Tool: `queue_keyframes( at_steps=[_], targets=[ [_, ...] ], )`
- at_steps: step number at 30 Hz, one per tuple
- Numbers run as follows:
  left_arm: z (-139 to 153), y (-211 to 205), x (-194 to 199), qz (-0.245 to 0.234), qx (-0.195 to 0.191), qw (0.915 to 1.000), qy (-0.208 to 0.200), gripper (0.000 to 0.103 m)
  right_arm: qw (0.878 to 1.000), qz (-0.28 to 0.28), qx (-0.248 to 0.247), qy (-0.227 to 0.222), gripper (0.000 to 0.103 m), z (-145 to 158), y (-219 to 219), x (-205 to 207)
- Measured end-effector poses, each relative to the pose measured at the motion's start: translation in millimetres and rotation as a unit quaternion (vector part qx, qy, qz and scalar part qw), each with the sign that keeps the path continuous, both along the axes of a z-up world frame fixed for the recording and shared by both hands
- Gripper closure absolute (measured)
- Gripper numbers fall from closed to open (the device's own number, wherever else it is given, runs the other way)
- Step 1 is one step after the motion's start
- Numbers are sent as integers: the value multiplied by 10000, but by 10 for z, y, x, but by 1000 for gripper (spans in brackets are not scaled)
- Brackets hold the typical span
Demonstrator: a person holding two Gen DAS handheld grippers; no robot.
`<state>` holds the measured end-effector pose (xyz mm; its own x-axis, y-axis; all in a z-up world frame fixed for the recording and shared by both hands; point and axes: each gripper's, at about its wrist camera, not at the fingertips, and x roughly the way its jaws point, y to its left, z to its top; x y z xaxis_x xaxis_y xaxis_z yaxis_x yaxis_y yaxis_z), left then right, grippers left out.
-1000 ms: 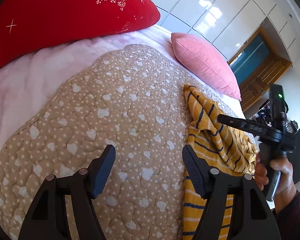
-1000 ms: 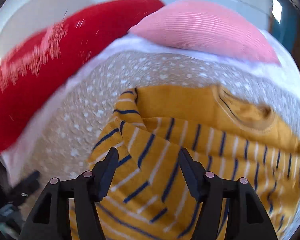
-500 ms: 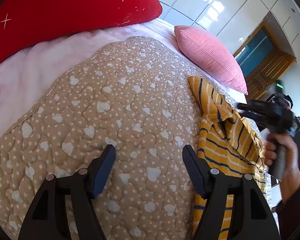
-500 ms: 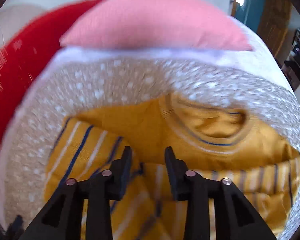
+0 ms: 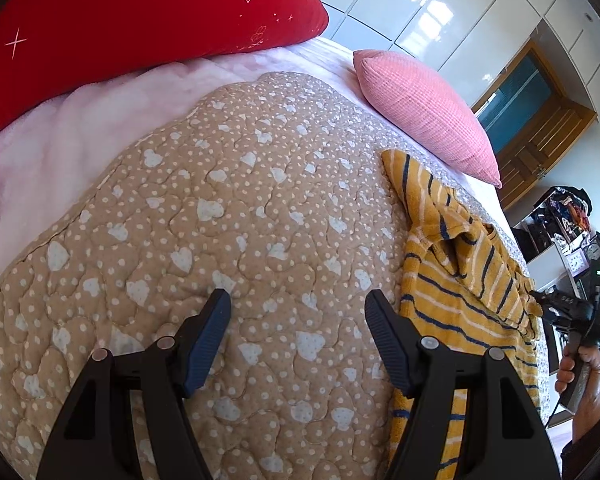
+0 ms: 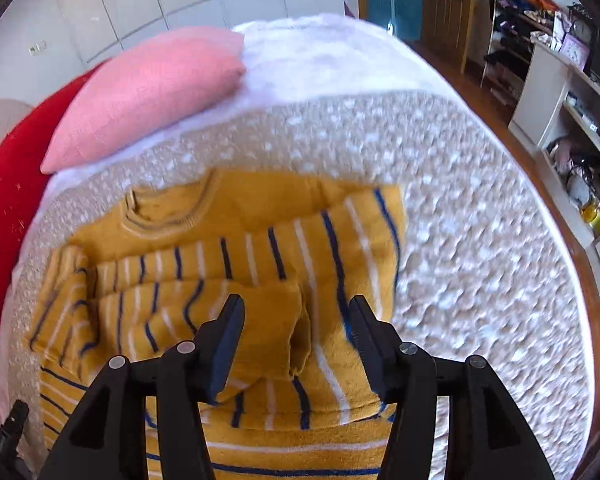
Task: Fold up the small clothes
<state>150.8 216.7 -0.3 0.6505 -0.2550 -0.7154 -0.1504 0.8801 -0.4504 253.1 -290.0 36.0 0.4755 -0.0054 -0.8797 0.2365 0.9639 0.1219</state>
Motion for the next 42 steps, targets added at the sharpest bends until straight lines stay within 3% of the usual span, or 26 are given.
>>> queue_keyframes(
  at_steps=[1, 2, 3, 4, 6, 9, 12, 14, 17, 20, 22, 26, 27, 29, 30, 32, 36, 38, 42],
  targets=[
    [-2, -5, 6, -2, 4, 10000, 0, 34, 9999, 39, -28, 98, 43, -57, 31, -6],
    [-5, -2, 6, -3, -2, 10000, -2, 34, 9996, 64, -126, 233, 49, -116, 89, 26],
    [-7, 2, 7, -3, -25, 10000, -5, 34, 9988, 133, -250, 400, 77, -187, 152, 57],
    [-9, -4, 8, -3, -38, 10000, -3, 34, 9975, 254, -398, 527, 88, -218, 215, 78],
    [-10, 2, 10, -10, -56, 10000, 4, 34, 9962, 394, -629, 463, 90, -125, 291, 95],
    [-5, -21, 17, -34, 46, 10000, 17, 33, 9981, 72, -604, -123, 93, 180, 146, 77],
    [2, -35, 21, -67, 66, 10000, 14, 32, 9873, -567, -1481, -74, 92, 181, 34, 175],
    [1, -17, 20, -60, 7, 10000, 6, 32, 9852, -601, -1599, 125, 92, 125, 40, 205],
    [9, -14, 15, -29, 10, 10000, -8, 32, 9916, -386, -1080, -594, 90, 339, 347, -50],
    [71, 13, -52, 31, -43, 9999, -146, 32, 9949, 763, 309, -578, 90, 376, 955, -65],
    [140, 37, -110, 1, -180, 9994, -311, 32, 9887, 1194, 719, -549, 90, 326, 1286, 14],
    [233, 14, -155, -50, -30, 9987, -516, 32, 9835, 1542, 809, -491, 90, 119, 1973, 331],
    [231, 14, -156, -58, 10, 9987, -504, 32, 9816, 1634, 941, -295, 90, 10, 2147, 427],
    [222, 43, -146, -49, 23, 9989, -457, 32, 9647, 2052, 1552, 560, 90, -360, 2539, 574],
    [217, 73, -139, -35, -29, 9990, -435, 32, 9609, 2168, 1564, 721, 90, -450, 2639, 614],
    [218, 154, -153, 25, -170, 9989, -444, 32, 9643, 2361, 1090, 496, 87, -336, 2817, 562],
    [207, 203, -200, 92, -290, 9987, -416, 32, 9582, 2624, 1133, 151, 82, -22, 2810, 352],
    [177, 144, -232, 53, -266, 9990, -348, 32, 9625, 2431, 1201, -35, 69, 165, 2601, 184],
    [197, -32, -406, -62, -191, 9993, -302, 32, 9654, 2127, 1495, -207, 67, 374, 2037, -313]
  ],
)
